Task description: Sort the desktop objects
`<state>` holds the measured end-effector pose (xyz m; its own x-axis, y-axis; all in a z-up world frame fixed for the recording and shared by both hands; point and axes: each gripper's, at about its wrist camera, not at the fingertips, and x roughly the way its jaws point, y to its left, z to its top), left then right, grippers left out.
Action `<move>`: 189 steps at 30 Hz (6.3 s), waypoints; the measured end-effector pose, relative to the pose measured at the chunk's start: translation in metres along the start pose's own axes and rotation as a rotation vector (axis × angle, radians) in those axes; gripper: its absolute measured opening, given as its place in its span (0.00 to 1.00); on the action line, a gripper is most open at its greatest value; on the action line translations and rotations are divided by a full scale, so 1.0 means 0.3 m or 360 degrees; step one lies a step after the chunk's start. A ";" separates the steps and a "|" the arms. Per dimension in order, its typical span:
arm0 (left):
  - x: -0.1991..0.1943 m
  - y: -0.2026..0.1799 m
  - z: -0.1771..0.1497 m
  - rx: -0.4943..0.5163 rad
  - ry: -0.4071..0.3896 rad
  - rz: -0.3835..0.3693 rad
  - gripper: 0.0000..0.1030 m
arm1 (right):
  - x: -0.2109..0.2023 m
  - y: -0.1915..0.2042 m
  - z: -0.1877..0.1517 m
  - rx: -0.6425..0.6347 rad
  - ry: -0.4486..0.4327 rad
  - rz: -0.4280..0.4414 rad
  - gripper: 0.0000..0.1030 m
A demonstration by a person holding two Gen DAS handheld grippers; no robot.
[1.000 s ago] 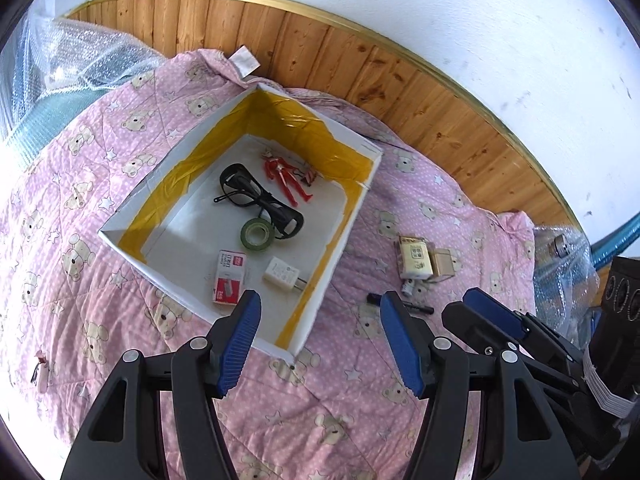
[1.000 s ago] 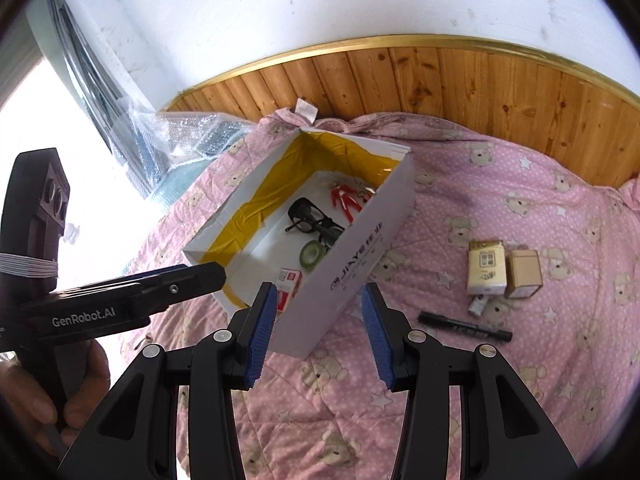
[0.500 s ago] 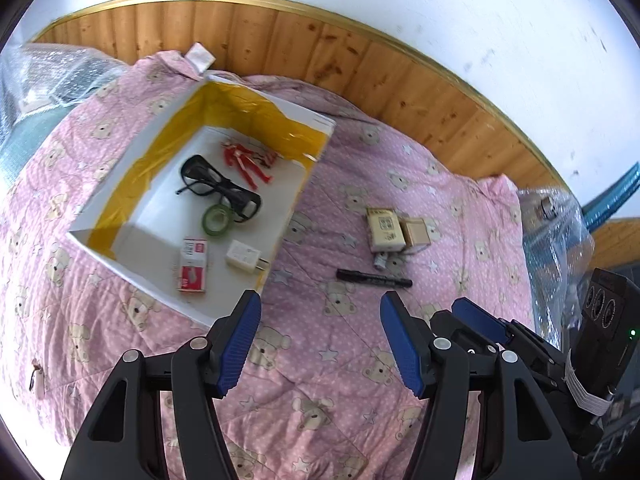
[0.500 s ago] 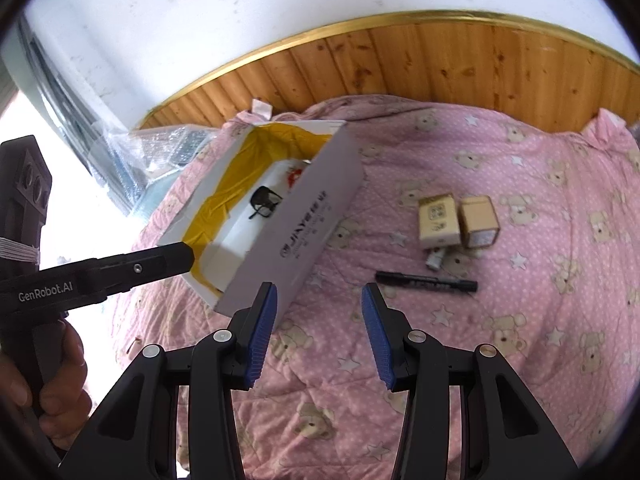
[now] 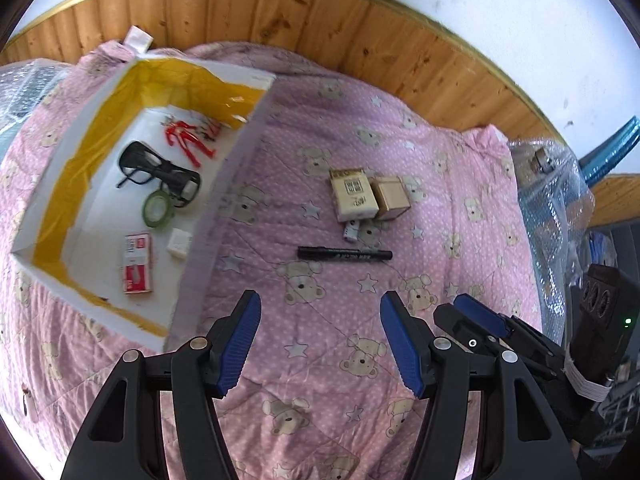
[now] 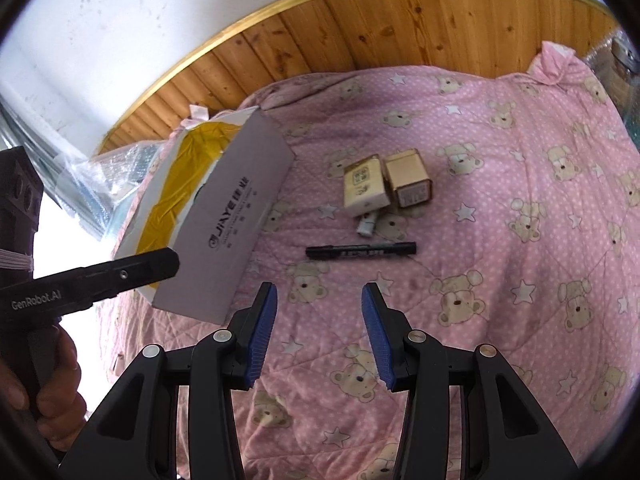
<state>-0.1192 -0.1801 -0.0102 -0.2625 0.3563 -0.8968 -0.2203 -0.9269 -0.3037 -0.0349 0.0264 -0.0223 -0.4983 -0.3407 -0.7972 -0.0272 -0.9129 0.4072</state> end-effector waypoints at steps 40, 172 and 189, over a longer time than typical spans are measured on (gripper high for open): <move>0.704 -0.028 0.286 0.0022 0.0335 0.0074 0.61 | 0.390 -0.328 0.214 0.0178 0.0242 -0.0107 0.46; -0.320 0.319 -0.101 -0.0378 -0.0477 -0.0046 0.53 | -0.053 0.543 0.051 -0.0692 -0.0050 0.0049 0.51; -0.325 0.631 -0.041 -0.0656 -0.0500 -0.0001 0.53 | 0.121 0.806 0.165 -0.0863 0.0026 0.0122 0.51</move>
<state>-0.1239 -0.3918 0.0157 -0.5459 0.3164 -0.7758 0.1514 -0.8734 -0.4628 -0.1023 -0.1956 0.0694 -0.4679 -0.4103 -0.7827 0.4612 -0.8689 0.1798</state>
